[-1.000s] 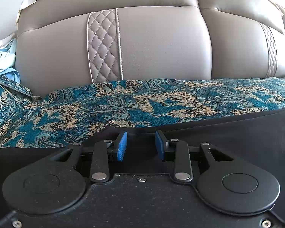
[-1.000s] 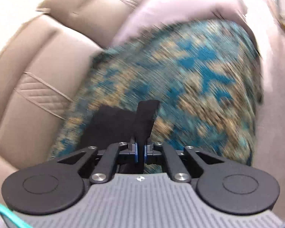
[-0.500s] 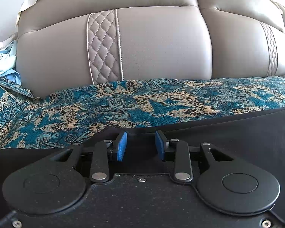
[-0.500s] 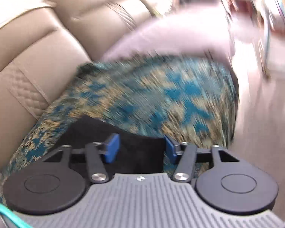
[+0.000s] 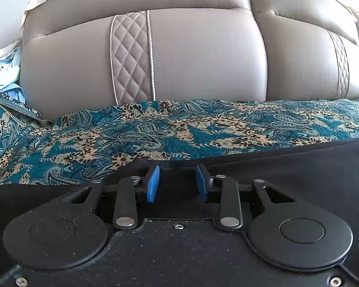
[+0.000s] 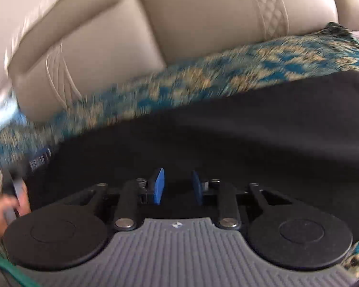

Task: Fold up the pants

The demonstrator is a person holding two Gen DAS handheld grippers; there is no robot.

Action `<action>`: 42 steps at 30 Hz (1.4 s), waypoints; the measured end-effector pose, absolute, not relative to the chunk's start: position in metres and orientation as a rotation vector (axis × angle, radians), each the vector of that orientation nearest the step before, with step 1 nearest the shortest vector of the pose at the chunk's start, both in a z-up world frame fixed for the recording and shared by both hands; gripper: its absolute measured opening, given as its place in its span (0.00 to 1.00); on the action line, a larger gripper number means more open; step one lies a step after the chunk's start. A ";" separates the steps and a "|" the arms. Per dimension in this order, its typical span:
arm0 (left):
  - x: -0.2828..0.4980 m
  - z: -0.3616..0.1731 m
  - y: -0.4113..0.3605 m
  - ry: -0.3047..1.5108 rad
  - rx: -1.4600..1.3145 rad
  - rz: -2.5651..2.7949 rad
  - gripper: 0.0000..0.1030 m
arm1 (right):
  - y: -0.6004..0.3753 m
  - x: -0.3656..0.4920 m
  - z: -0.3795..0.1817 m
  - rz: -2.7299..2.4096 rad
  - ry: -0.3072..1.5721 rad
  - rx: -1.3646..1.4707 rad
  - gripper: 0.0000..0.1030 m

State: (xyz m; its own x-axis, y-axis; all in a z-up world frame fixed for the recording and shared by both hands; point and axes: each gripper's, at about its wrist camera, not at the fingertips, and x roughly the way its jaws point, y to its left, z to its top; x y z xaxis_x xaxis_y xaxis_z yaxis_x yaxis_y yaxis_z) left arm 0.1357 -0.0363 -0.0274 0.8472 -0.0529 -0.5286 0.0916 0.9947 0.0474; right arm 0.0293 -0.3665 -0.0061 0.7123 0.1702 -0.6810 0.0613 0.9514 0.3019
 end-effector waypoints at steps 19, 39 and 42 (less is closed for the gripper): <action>0.136 -0.028 -0.037 0.554 0.074 -0.069 0.34 | -0.545 0.028 0.001 -0.724 0.630 0.389 0.58; 0.136 -0.027 -0.037 0.553 0.073 -0.073 0.38 | -0.512 0.117 -0.001 -0.657 0.734 0.216 0.49; 0.136 -0.027 -0.036 0.554 0.071 -0.073 0.38 | -0.513 0.104 0.005 -0.612 0.675 0.309 0.52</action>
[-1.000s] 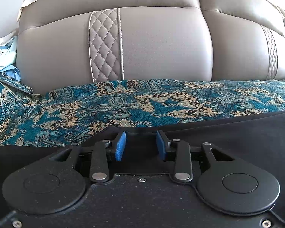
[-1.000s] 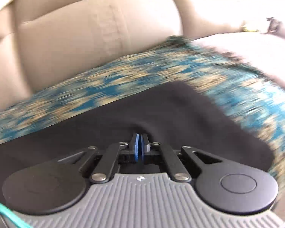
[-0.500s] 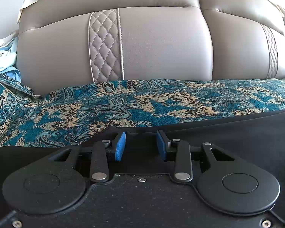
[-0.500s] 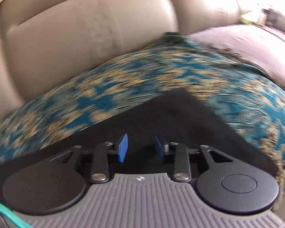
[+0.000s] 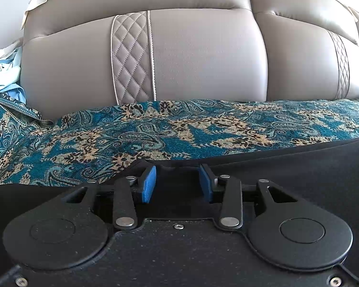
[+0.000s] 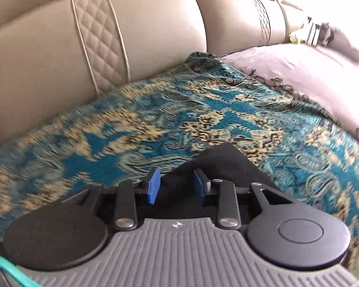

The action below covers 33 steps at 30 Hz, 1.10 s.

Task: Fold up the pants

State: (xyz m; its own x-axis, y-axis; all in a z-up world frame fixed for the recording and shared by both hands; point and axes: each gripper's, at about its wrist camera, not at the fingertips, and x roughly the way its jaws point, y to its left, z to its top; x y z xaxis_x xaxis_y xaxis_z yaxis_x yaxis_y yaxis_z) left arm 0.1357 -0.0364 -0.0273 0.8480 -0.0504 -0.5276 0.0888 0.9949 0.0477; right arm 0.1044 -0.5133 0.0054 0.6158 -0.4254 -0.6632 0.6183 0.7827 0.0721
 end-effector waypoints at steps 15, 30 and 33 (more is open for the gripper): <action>0.136 -0.027 -0.037 0.554 0.075 -0.066 0.40 | -0.555 -0.089 0.018 -0.616 0.491 0.742 0.65; 0.132 -0.013 -0.034 0.578 0.042 -0.145 0.73 | -0.560 -0.064 -0.022 -0.624 0.501 0.754 0.85; 0.127 -0.011 -0.035 0.602 0.042 -0.174 0.73 | -0.559 -0.047 -0.020 -0.630 0.528 0.694 0.78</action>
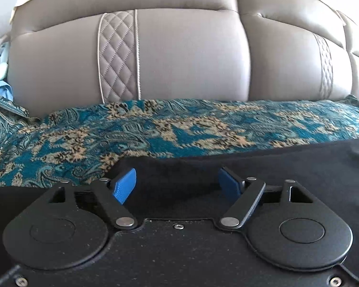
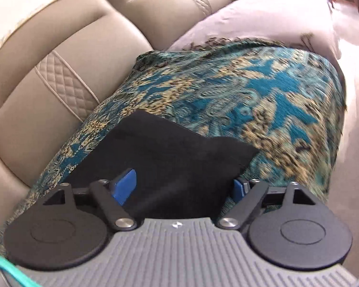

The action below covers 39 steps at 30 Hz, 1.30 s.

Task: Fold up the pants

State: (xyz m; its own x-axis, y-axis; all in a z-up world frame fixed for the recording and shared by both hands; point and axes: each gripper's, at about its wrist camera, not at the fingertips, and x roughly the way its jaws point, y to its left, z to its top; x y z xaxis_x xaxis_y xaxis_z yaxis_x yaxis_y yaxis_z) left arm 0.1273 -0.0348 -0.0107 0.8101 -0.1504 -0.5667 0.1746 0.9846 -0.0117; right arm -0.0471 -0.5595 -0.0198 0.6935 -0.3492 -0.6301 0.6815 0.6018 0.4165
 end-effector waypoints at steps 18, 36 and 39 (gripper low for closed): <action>0.102 -0.003 0.026 0.673 0.087 -0.123 0.57 | -0.330 0.065 0.035 0.025 0.641 0.292 0.10; 0.064 0.004 0.067 0.678 0.014 -0.123 0.58 | -0.107 -0.021 0.001 0.670 0.616 -0.294 0.75; 0.059 0.015 0.062 0.673 0.003 -0.175 0.52 | -0.125 -0.030 0.018 0.664 0.585 -0.307 0.78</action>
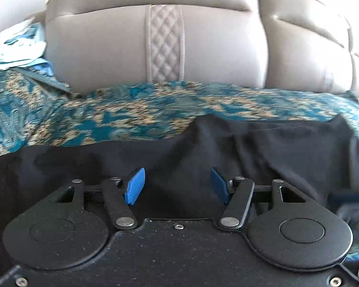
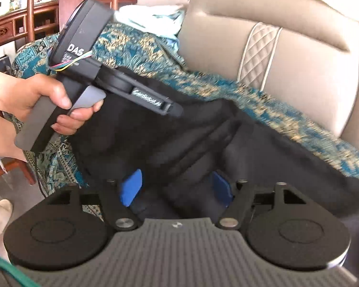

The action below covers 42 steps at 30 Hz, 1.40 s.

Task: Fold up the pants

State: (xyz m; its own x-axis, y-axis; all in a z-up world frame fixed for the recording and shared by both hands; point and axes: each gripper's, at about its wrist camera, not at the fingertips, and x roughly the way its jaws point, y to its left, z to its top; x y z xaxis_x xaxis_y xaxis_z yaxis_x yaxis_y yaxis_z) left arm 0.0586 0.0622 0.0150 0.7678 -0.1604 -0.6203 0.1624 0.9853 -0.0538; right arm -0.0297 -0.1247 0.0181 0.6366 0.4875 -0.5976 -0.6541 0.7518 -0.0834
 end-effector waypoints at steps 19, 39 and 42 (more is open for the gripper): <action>0.121 0.007 -0.050 0.785 -0.004 -0.412 0.35 | -0.196 -0.008 0.024 0.205 0.827 -0.260 0.79; 0.107 0.034 -0.028 0.599 0.090 -0.288 0.28 | -0.228 -0.001 0.029 0.351 0.913 0.062 0.81; 0.094 0.041 -0.039 0.542 0.117 -0.353 0.28 | -0.246 0.010 0.040 0.230 0.804 0.039 0.81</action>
